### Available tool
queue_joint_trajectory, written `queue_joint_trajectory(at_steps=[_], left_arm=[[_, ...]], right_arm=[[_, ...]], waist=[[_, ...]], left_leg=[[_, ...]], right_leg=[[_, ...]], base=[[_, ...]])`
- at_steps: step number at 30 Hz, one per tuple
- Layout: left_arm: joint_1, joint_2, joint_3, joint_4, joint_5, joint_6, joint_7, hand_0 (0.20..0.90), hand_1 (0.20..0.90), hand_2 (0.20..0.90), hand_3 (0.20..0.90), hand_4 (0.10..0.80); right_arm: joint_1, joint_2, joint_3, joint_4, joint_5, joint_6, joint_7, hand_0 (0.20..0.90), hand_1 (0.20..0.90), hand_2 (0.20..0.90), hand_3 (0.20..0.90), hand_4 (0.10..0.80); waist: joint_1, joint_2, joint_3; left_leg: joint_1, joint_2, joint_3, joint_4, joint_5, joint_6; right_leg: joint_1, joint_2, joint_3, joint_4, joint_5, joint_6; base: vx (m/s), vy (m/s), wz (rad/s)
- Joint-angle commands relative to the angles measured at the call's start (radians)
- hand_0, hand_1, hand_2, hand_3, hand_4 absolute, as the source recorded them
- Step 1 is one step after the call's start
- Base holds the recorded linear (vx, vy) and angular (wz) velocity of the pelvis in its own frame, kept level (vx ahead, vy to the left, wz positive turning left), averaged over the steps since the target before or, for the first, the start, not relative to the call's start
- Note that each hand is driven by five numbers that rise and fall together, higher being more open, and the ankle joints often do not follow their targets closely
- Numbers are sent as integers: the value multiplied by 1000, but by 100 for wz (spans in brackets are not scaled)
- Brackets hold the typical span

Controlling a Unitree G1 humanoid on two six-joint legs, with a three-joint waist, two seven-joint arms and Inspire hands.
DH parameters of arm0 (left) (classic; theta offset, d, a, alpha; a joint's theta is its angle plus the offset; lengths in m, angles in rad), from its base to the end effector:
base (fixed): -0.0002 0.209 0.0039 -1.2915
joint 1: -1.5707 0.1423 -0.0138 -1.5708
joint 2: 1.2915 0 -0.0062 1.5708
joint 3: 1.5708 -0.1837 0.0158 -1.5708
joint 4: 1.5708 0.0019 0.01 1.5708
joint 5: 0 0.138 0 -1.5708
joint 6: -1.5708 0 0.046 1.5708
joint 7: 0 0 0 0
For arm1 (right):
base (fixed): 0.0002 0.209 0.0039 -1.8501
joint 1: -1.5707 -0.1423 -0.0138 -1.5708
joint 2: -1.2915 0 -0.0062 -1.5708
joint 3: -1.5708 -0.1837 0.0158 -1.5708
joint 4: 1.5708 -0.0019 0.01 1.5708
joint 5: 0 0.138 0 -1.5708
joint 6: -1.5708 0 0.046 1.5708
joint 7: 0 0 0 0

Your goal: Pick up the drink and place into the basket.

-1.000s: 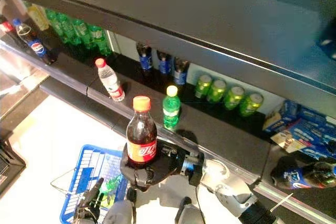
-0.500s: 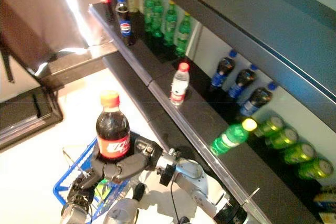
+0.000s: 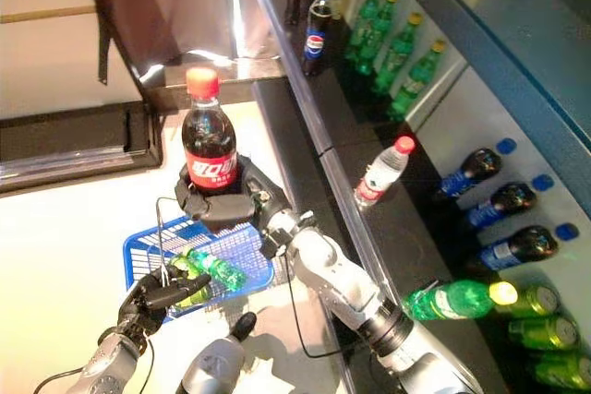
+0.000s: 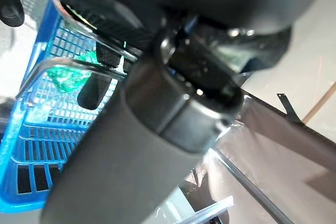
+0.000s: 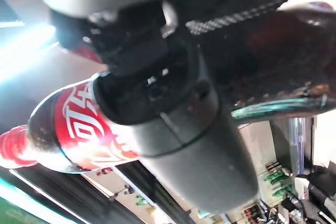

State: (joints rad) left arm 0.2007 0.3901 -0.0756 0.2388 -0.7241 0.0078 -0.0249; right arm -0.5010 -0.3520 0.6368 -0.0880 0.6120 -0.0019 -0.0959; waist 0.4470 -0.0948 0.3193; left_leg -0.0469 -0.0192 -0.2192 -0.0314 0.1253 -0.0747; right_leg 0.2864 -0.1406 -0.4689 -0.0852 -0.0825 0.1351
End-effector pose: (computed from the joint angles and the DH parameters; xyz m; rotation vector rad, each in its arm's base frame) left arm 0.1419 0.2338 -0.0189 -0.3301 0.4293 0.1231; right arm 0.2414 -0.0692 0.1283 0.1228 -0.2208 0.6951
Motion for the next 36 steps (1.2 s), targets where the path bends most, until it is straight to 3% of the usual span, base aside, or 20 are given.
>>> queue_joint_trajectory(at_steps=[1,5,10,15,20,29,36], left_arm=[[-36,92,62,-371,0,-185,-169,300,300,300,200,100],[-27,106,88,-440,-56,-183,-195,300,300,300,200,100],[-30,119,106,-590,-169,-149,-344,300,300,300,200,100],[-91,161,102,-714,-247,-159,-458,300,300,300,200,100],[-133,183,122,-772,-302,-151,-495,300,300,300,200,100],[-165,266,223,-823,-366,-297,-623,300,300,300,200,100],[-214,338,225,-859,-316,-342,-668,300,300,300,200,100]], right_arm=[[-133,99,-42,-74,-26,-189,-61,300,300,300,200,100],[-118,116,-35,-57,-45,-191,-99,300,300,300,200,100],[-86,131,-3,-20,-93,-180,-125,300,300,300,200,100],[-51,130,21,10,-106,-177,-114,300,300,300,200,100],[-30,137,39,29,-118,-167,-119,300,300,300,200,100],[-13,172,63,150,-129,-180,-147,300,300,300,200,100],[2,179,85,234,-134,-171,-181,300,300,300,200,100]], waist=[[22,59,-140],[42,66,-140],[58,71,-121],[60,70,-107],[62,62,-116],[90,43,-118],[97,29,-122]], left_leg=[[41,34,13,57,-57,-14],[40,33,-2,77,-81,-19],[23,26,-15,105,-88,-19],[7,20,-24,116,-88,-18],[11,13,-35,119,-95,-18],[4,9,-55,137,-112,-20],[9,10,-63,135,-116,-25]], right_leg=[[-53,3,-11,79,39,-66],[-42,1,-14,98,14,-63],[-49,-7,-30,118,9,-63],[-64,-15,-38,136,8,-57],[-57,-22,-42,140,3,-50],[-53,-25,-50,153,-9,-47],[-49,-24,-51,159,-14,-42]], base=[[65,47,22],[101,-11,14],[41,11,13],[24,17,12],[75,28,6],[50,-1,3],[43,-16,3]])
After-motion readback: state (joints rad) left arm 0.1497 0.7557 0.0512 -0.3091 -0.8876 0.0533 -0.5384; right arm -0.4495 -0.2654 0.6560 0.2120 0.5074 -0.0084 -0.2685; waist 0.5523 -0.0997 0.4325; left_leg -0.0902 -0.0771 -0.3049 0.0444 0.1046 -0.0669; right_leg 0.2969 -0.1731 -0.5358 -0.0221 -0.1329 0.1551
